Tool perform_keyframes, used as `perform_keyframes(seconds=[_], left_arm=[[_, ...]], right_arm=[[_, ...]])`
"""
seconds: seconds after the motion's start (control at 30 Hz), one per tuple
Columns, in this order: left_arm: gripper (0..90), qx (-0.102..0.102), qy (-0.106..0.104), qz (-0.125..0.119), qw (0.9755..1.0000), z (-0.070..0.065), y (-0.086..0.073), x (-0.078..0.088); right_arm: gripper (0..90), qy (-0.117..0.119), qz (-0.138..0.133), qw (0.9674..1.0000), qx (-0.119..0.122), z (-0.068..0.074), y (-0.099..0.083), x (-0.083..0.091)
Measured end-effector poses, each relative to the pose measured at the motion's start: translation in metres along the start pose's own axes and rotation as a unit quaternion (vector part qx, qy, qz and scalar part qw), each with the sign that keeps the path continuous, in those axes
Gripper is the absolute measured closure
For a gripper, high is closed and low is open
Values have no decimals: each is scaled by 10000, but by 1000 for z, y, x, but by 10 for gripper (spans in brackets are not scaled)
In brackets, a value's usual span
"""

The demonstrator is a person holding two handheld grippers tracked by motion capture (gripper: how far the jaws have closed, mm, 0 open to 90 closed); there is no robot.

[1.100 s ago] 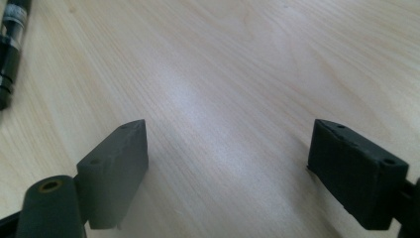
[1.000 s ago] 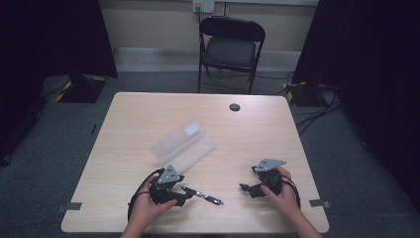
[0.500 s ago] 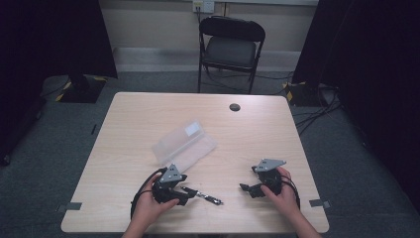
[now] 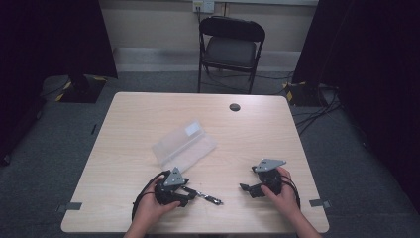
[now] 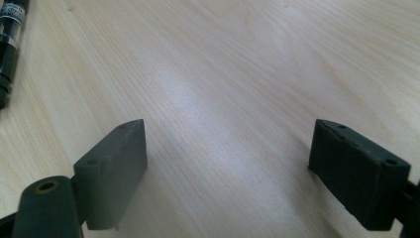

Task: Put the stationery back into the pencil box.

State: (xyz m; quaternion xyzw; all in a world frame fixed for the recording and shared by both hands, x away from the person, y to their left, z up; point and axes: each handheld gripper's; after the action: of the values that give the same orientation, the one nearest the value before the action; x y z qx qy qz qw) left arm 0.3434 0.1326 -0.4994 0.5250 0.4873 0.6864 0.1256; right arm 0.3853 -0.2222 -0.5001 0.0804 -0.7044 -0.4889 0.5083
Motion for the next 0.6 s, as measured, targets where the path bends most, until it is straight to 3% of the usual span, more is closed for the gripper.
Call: perform_keyframes(seconds=[0.17, 0.27, 0.4, 0.6], left_arm=[[524, 20, 32, 7, 10000, -1, -1, 2], [617, 90, 26, 132, 9999, -3, 1, 5], [743, 350, -65, 223, 9991, -4, 2, 7], [804, 506, -36, 269, 9984, -5, 4, 7]], right_arm=[[143, -1, -1, 10000, -3, 0, 0, 0], [144, -2, -1, 10000, -1, 0, 0, 0], [143, -2, -1, 10000, -1, 0, 0, 0], [144, -2, -1, 10000, -2, 0, 0, 0]])
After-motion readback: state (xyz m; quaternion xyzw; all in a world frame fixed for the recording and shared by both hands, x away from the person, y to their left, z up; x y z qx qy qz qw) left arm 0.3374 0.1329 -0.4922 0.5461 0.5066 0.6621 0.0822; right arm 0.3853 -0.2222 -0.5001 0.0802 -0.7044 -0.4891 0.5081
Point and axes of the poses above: each handheld gripper's, and its own axes: x roughly backward along the jaws, y roughly out of its top, z roughly to its left, and after that the axes turned 3 degrees about -z, right-handed
